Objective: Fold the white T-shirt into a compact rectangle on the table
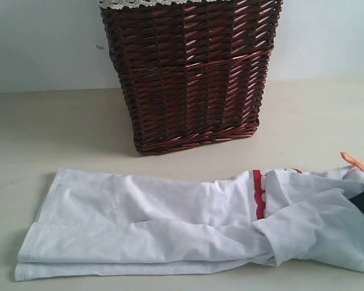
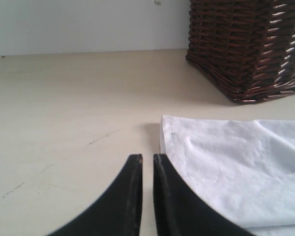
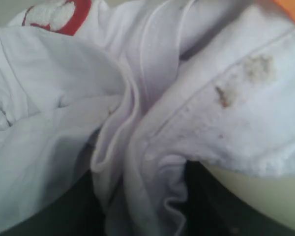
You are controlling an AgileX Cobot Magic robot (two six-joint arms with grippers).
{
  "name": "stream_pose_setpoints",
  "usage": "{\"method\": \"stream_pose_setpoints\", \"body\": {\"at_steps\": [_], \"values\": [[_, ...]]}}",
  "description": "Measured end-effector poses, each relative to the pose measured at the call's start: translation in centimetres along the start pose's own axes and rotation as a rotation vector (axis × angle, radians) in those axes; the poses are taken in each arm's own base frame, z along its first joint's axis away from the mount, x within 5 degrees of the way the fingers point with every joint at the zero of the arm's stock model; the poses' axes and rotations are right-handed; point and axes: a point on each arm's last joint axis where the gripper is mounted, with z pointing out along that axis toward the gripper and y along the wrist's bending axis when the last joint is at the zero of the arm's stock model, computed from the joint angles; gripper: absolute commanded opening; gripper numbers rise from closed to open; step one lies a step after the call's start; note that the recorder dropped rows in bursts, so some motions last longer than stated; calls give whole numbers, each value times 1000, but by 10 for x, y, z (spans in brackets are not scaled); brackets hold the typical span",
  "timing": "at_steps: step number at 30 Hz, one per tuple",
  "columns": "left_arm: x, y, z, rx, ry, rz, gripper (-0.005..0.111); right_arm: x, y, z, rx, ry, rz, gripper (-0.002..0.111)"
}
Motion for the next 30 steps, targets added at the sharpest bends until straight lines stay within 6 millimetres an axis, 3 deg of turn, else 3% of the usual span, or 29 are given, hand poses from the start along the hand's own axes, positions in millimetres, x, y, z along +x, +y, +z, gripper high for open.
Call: {"method": "stream_pose_setpoints", "body": {"at_steps": [7,12,24,30], "values": [[0,0,0,0,0,0,11,3,-1,1,1,20,-14,27],[0,0,0,0,0,0,11,3,-3,2,10,25,-17,0],[0,0,0,0,0,0,11,2,-1,-1,33,14,-52,0],[0,0,0,0,0,0,11,-4,4,-35,159,-65,-210,0]]}}
